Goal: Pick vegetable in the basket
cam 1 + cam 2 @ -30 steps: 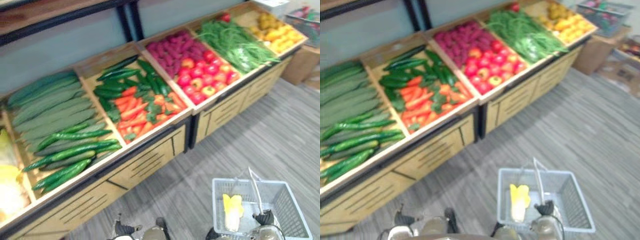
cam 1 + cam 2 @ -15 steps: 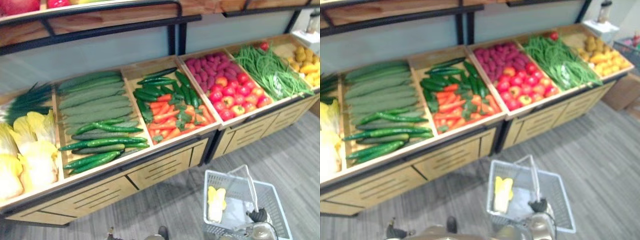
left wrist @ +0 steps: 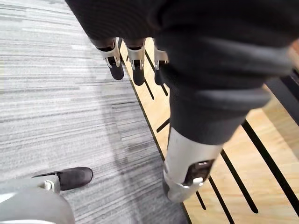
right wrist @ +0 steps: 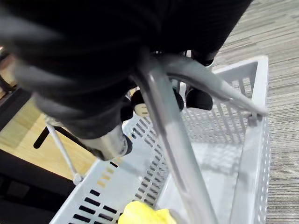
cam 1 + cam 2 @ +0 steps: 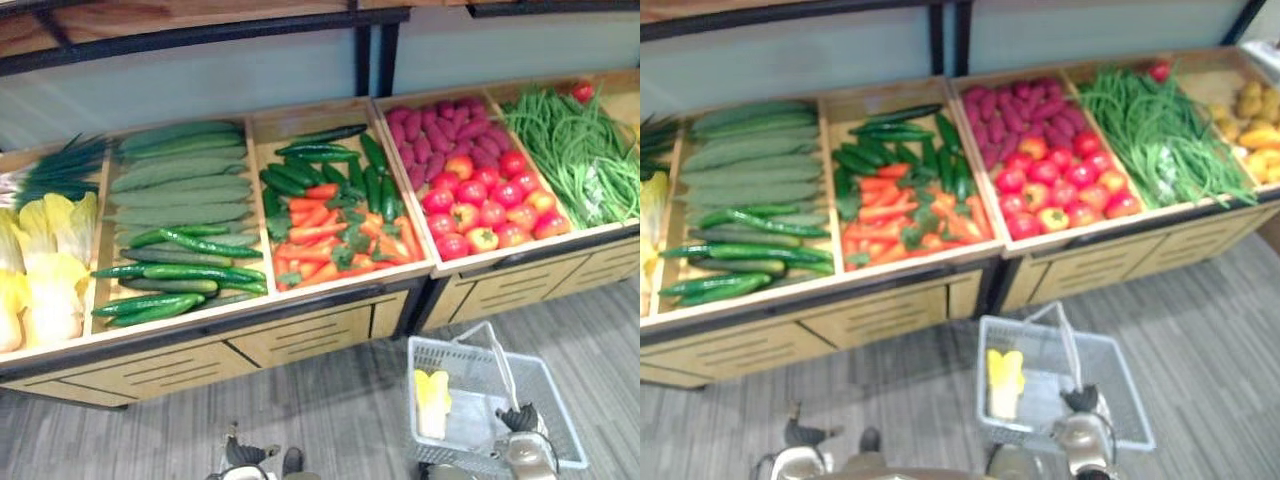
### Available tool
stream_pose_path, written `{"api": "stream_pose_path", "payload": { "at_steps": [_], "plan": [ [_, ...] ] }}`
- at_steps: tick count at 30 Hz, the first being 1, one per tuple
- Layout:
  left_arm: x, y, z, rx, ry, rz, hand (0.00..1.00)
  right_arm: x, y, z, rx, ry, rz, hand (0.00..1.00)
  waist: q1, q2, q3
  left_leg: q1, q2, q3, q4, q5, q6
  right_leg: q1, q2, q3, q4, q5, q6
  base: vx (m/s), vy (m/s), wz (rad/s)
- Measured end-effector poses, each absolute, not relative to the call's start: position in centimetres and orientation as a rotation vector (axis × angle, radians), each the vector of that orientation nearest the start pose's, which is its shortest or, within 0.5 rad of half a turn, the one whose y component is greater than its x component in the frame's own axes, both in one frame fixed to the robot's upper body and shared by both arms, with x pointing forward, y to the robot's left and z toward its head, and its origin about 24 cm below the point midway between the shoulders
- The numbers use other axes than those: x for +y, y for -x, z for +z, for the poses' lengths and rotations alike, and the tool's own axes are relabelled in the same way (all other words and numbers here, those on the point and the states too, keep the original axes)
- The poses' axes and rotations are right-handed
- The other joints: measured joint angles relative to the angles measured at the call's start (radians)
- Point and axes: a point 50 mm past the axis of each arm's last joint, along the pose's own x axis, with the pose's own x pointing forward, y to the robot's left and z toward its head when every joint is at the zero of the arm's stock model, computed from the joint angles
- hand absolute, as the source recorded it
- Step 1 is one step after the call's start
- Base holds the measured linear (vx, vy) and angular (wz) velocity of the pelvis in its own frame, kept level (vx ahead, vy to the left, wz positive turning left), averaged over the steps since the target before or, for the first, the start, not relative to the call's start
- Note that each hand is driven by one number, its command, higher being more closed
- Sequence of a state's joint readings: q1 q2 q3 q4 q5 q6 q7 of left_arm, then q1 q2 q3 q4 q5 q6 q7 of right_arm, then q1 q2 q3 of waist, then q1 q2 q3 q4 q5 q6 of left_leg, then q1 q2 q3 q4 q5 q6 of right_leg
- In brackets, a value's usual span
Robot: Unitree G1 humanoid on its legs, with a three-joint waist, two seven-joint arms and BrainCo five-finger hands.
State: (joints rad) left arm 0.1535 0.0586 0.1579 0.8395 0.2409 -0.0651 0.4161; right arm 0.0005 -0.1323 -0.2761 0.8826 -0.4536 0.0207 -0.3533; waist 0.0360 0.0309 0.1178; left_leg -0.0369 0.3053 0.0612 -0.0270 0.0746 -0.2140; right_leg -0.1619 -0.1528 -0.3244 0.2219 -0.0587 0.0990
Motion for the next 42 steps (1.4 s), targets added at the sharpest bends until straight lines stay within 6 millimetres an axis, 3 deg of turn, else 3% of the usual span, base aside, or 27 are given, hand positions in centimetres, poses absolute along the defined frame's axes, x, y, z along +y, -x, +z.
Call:
{"api": "stream_pose_path", "payload": {
  "at_steps": [1,4,8,11,13,17,19,23,27,29,31,34,38,42],
  "plan": [
    [22.1,-11.3,-13.3,0.865,-0.396,0.48,0.0,-25.7,-14.8,-11.9,0.867,0.582,-0.448,1.0,-0.008,-0.016,0.01,-0.029,0.001,0.006,0.042,0.029,0.02,0.027,-0.004,-0.041,0.009,-0.023,-0.013,0.11,-0.204,0.75],
    [22.0,-11.4,-13.2,0.851,-0.399,0.472,0.0,-26.3,-13.9,-12.2,0.891,0.585,-0.468,1.0,-0.006,-0.031,0.023,-0.061,0.002,0.074,0.107,0.065,0.068,0.084,-0.005,-0.099,-0.021,-0.031,-0.025,0.07,-0.171,0.57],
    [21.4,-11.6,-13.2,0.841,-0.408,0.435,0.0,-27.1,-13.0,-12.1,0.908,0.604,-0.484,1.0,-0.006,-0.015,0.022,-0.06,-0.01,0.147,0.065,0.066,0.071,0.113,0.003,-0.135,-0.065,-0.025,-0.017,-0.01,-0.029,0.4],
    [21.5,-11.8,-13.1,0.833,-0.41,0.436,0.0,-27.1,-13.0,-12.1,0.908,0.606,-0.484,1.0,-0.005,0.01,0.022,-0.048,-0.02,0.143,0.004,0.017,0.061,0.099,0.007,-0.133,-0.08,-0.01,0.006,-0.01,0.12,0.06],
    [22.3,-12.2,-12.7,0.812,-0.433,0.445,0.0,-26.6,-13.0,-12.3,0.91,0.593,-0.477,1.0,-0.005,-0.009,0.031,-0.047,-0.055,0.151,0.007,0.007,0.065,0.099,-0.012,-0.087,-0.105,0.014,0.024,0.0,0.16,-0.11],
    [23.2,-12.9,-11.8,0.756,-0.469,0.462,0.0,-26.7,-12.9,-12.3,0.907,0.595,-0.478,1.0,-0.005,-0.019,0.028,-0.03,-0.097,0.181,0.015,-0.018,0.068,0.11,-0.037,-0.022,-0.154,0.041,0.046,0.02,0.111,-0.16],
    [23.7,-14.2,-10.5,0.671,-0.507,0.468,0.0,-27.0,-12.8,-12.2,0.908,0.602,-0.481,1.0,-0.006,-0.011,0.021,-0.025,-0.11,0.19,0.019,-0.026,0.07,0.117,-0.048,-0.014,-0.172,0.05,0.056,0.05,0.052,-0.14],
    [26.0,-16.3,-5.8,0.402,-0.664,0.582,0.0,-27.2,-12.9,-12.1,0.893,0.609,-0.482,1.0,-0.006,-0.004,0.015,-0.012,-0.124,0.199,0.022,-0.037,0.076,0.13,-0.055,0.006,-0.203,0.07,0.06,0.08,0.031,-0.14],
    [28.4,-16.1,-3.6,0.322,-0.673,0.79,0.0,-27.3,-12.7,-12.1,0.882,0.61,-0.477,1.0,-0.007,-0.006,0.009,-0.01,-0.126,0.171,0.021,-0.038,0.076,0.146,-0.053,0.002,-0.222,0.075,0.058,0.08,-0.002,0.0],
    [30.1,-15.7,-1.2,0.238,-0.66,0.963,0.0,-27.2,-12.4,-12.3,0.897,0.609,-0.473,1.0,-0.005,-0.013,-0.002,-0.007,-0.126,0.169,0.02,-0.038,0.076,0.151,-0.053,0.0,-0.222,0.075,0.058,0.05,0.006,0.06],
    [32.1,-15.2,2.8,0.075,-0.681,1.158,0.0,-27.2,-12.3,-12.3,0.9,0.609,-0.472,1.0,-0.004,-0.016,-0.017,-0.004,-0.128,0.163,0.02,-0.039,0.077,0.158,-0.054,-0.005,-0.223,0.075,0.058,0.01,0.024,0.09],
    [32.6,-15.2,7.0,-0.117,-0.714,1.251,0.0,-27.2,-12.2,-12.4,0.903,0.609,-0.467,1.0,-0.002,-0.014,-0.027,0.008,-0.131,0.156,0.013,-0.042,0.074,0.169,-0.056,-0.002,-0.228,0.075,0.058,-0.04,0.031,0.06],
    [33.1,-16.0,9.8,-0.223,-0.843,1.192,0.0,-27.0,-12.3,-12.4,0.9,0.628,-0.419,1.0,-0.002,-0.01,-0.05,0.011,-0.13,0.17,0.008,-0.043,0.072,0.165,-0.053,0.016,-0.245,0.083,0.061,-0.08,0.025,-0.12],
    [32.2,-19.5,11.8,-0.322,-1.118,0.905,0.0,-27.3,-12.2,-12.4,0.901,0.66,-0.367,1.0,-0.004,-0.011,-0.054,0.015,-0.134,0.178,-0.009,-0.037,0.075,0.153,-0.052,0.033,-0.257,0.094,0.052,-0.06,0.017,-0.12]
  ]
}}
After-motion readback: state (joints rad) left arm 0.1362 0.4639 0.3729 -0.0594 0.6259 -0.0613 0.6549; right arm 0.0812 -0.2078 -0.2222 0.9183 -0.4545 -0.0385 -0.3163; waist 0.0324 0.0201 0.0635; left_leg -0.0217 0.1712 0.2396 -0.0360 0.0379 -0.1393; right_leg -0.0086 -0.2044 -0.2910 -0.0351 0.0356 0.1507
